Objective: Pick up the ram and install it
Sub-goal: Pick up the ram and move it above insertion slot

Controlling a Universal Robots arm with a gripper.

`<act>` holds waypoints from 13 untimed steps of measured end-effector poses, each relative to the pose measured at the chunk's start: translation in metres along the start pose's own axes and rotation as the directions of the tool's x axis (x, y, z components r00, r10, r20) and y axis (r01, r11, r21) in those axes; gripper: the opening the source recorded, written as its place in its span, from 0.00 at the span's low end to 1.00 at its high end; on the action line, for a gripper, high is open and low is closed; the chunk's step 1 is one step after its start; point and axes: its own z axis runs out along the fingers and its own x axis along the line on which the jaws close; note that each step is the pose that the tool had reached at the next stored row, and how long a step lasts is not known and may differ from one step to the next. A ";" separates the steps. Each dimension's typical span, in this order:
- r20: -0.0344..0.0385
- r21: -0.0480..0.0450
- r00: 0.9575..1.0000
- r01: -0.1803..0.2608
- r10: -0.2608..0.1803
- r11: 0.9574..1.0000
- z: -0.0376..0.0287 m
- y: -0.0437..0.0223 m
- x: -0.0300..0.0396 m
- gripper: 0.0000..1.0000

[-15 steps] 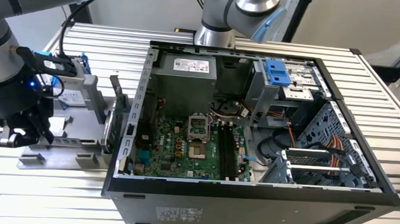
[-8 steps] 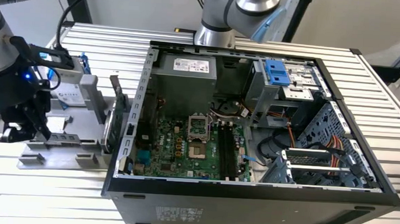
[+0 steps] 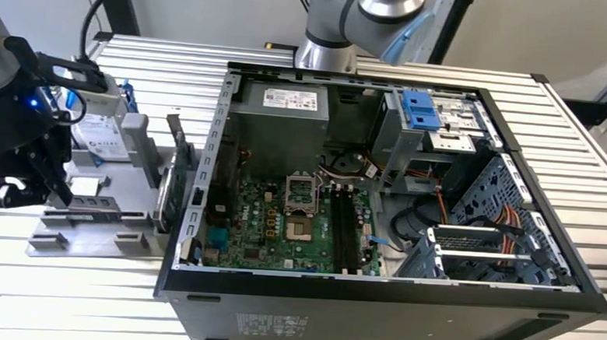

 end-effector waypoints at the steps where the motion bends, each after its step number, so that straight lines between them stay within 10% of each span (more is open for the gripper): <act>1: 0.000 0.000 1.000 0.000 0.000 1.000 -0.0016 0.0001 0.0000 0.00; 13: 0.000 0.000 1.000 0.000 0.000 1.000 -0.0164 0.0006 -0.0003 0.00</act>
